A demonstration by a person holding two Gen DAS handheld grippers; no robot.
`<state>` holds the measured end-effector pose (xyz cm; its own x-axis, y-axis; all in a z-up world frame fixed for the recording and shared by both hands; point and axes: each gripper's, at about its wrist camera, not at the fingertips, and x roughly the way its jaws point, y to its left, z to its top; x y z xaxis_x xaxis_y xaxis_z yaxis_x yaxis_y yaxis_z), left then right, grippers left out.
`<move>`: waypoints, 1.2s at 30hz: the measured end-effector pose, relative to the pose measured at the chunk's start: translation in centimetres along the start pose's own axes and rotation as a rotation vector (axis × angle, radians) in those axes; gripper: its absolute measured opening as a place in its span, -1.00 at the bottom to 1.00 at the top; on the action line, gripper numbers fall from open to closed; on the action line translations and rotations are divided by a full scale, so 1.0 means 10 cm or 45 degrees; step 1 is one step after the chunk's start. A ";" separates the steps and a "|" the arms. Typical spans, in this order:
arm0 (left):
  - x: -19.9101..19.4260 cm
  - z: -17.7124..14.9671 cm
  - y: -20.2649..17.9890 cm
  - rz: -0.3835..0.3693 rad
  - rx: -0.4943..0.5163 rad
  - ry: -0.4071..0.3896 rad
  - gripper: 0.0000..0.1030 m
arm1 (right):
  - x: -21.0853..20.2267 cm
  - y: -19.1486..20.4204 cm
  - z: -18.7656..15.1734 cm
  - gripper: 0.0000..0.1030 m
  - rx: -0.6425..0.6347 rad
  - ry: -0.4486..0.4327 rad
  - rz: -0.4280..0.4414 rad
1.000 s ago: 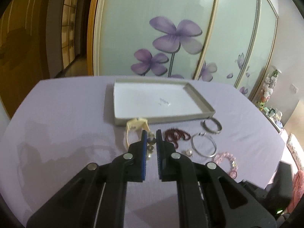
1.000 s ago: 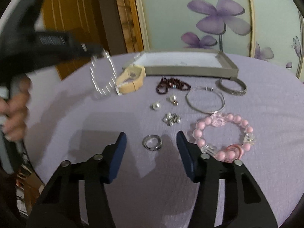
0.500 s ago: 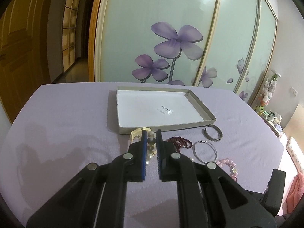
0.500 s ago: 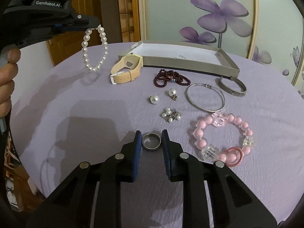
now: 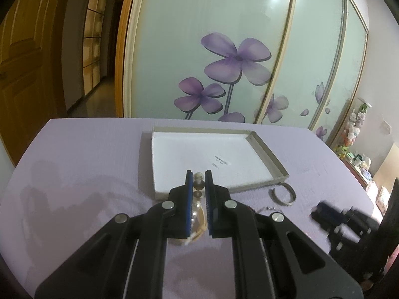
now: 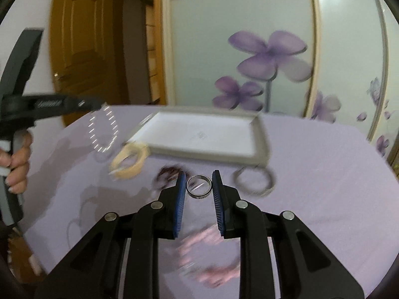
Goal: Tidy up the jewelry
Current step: 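Lift the pearl bracelet with the left tool while the right tool grasps the silver ring, then lower pearls into the white tray, open left tool while right tool releases ring there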
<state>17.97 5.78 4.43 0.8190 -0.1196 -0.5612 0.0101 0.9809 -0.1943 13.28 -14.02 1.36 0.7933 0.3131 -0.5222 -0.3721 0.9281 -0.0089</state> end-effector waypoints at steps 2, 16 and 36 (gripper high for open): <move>0.08 0.06 0.01 -0.003 -0.008 -0.001 -0.82 | 0.10 -0.15 0.08 -0.56 -0.003 -0.011 -0.026; 1.05 0.48 0.04 0.007 -0.028 0.077 -0.82 | 1.19 -0.48 0.41 -0.56 -0.050 0.184 0.032; 1.84 0.63 0.25 0.062 -0.076 0.175 -0.45 | 1.65 -0.55 0.50 0.07 -0.075 0.207 0.072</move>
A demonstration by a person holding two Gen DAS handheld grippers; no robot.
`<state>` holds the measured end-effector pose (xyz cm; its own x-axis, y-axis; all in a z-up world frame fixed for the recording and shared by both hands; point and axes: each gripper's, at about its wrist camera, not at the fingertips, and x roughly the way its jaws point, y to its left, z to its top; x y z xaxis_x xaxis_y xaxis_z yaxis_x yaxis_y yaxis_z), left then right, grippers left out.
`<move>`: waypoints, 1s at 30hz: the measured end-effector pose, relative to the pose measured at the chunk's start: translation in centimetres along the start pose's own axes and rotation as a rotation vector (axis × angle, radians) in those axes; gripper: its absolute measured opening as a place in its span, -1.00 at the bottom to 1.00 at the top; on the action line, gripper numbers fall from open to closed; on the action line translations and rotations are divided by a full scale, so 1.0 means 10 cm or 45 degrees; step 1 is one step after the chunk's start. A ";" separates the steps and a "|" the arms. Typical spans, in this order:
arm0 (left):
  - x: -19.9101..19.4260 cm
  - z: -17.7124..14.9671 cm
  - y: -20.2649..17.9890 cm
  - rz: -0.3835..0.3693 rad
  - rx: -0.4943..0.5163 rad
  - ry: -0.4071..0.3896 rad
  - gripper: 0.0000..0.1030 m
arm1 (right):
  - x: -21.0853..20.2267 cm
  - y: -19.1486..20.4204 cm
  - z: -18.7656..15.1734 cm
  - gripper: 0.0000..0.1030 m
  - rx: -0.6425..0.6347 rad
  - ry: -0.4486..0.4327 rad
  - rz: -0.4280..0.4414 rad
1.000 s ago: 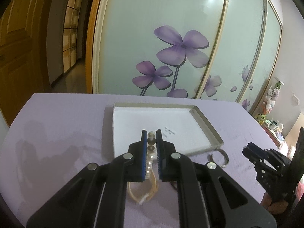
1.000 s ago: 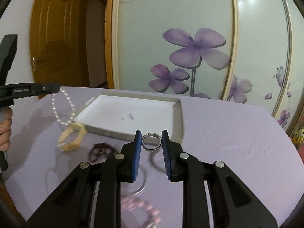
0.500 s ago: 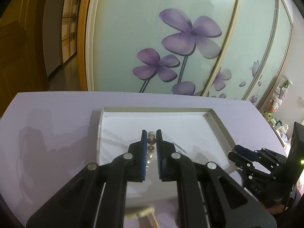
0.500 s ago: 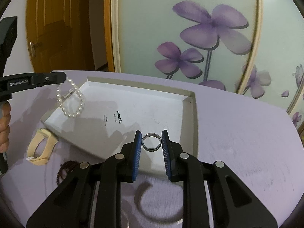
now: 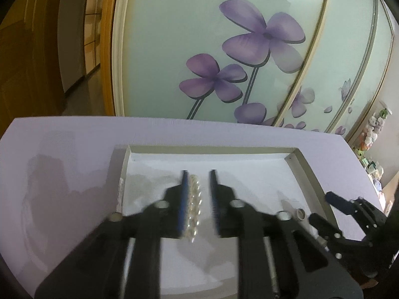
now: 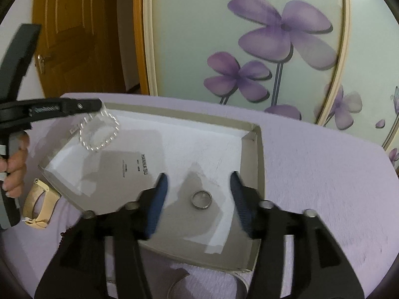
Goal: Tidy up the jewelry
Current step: 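Lower pearls into the white tray, open left tool while right tool releases ring there, then grasp the cream strap watch with the left tool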
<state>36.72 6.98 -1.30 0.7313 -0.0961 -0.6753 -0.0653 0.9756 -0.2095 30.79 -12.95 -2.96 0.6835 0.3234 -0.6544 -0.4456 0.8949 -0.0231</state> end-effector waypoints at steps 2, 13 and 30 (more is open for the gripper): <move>-0.02 -0.01 0.02 0.012 -0.006 0.001 -0.41 | -0.09 0.00 -0.02 0.07 0.000 -0.012 0.008; -0.80 -0.38 0.21 0.037 -0.038 -0.060 -0.08 | -0.96 0.07 -0.34 0.17 0.055 -0.133 0.079; -1.11 -1.23 0.09 0.004 -0.085 0.021 0.52 | -1.68 0.50 -1.14 0.38 0.081 -0.142 0.124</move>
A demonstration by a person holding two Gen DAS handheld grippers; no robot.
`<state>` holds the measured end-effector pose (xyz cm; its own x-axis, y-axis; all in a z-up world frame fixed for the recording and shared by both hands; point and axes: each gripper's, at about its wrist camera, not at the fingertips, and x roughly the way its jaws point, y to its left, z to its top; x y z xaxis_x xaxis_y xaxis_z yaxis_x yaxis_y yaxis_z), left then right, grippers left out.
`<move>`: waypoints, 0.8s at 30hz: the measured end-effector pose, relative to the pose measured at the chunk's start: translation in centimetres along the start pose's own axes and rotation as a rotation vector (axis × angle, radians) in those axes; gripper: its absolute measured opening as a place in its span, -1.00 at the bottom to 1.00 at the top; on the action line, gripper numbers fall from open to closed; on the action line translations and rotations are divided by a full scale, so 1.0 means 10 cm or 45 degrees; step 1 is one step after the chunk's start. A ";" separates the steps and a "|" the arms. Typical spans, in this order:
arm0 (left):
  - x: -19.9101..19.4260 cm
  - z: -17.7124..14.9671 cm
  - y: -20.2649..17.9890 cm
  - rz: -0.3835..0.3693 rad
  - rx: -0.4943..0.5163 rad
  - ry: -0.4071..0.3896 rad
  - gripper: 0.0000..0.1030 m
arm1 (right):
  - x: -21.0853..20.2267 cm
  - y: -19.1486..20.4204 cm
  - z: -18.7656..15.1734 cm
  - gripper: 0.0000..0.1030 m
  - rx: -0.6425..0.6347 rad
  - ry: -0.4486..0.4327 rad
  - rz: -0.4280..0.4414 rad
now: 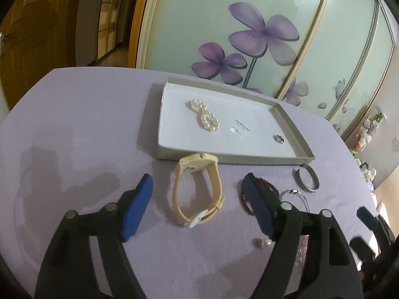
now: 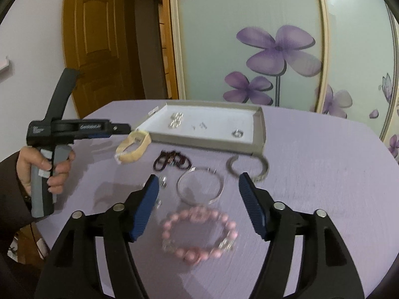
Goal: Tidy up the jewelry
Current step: 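Grasp the cream strap watch with the left tool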
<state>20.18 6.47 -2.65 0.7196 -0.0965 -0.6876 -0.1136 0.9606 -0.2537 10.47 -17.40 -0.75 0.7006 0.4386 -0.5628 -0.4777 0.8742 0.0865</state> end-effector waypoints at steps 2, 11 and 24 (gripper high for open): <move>0.03 -0.03 -0.04 0.016 0.020 0.007 0.54 | 0.00 0.02 -0.06 0.38 0.016 0.013 0.008; 0.39 -0.08 -0.14 0.123 0.043 0.101 0.55 | 0.02 0.00 -0.13 0.38 0.069 0.025 0.017; 0.45 -0.05 -0.03 0.161 0.016 0.092 -0.26 | 0.11 -0.02 -0.22 0.38 0.085 0.071 -0.003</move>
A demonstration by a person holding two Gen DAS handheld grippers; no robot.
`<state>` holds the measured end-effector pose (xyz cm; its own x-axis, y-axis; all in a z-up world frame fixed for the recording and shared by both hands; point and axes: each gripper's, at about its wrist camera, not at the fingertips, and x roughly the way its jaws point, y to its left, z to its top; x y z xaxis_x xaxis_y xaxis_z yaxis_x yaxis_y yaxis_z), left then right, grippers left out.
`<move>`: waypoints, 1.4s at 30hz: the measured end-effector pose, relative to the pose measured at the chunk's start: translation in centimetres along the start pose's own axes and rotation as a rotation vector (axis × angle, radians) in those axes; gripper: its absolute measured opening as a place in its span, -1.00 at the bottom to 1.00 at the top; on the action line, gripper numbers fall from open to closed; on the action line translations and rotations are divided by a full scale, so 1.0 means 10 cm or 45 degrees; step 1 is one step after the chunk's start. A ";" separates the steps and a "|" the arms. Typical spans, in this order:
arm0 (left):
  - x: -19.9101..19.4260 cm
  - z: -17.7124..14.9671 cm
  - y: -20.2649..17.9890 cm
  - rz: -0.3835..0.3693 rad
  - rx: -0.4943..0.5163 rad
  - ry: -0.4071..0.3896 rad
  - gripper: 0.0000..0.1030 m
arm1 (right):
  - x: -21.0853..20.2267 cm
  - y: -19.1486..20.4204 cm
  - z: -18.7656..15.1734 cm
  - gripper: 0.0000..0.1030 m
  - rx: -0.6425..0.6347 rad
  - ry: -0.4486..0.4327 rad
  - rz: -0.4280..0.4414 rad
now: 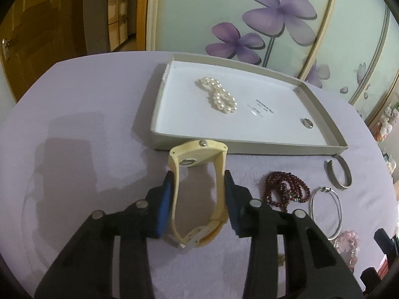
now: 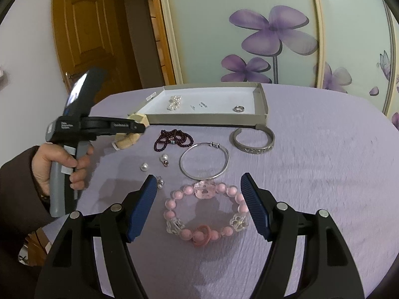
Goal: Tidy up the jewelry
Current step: 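Grasp the cream strap watch with the left tool, then lift the watch with the left tool while the right tool grasps the pink beaded bracelet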
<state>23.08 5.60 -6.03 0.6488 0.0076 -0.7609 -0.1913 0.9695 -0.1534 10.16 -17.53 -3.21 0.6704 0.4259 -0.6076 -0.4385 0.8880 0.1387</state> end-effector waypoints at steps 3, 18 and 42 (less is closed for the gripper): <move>-0.13 0.01 0.06 -0.027 -0.026 -0.040 -0.26 | 0.03 -0.04 -0.02 0.23 0.011 0.027 -0.024; -0.53 0.08 0.02 -0.114 -0.011 -0.139 -0.26 | 0.30 -0.21 -0.10 -0.57 0.032 0.217 -0.227; -0.71 0.11 0.03 -0.141 -0.016 -0.191 -0.26 | -0.26 -0.27 0.42 -0.74 0.072 -0.100 -0.104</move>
<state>19.21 6.11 0.01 0.7687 -0.0614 -0.6366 -0.1213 0.9633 -0.2394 12.18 -20.33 1.27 0.7484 0.3620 -0.5558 -0.3473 0.9278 0.1366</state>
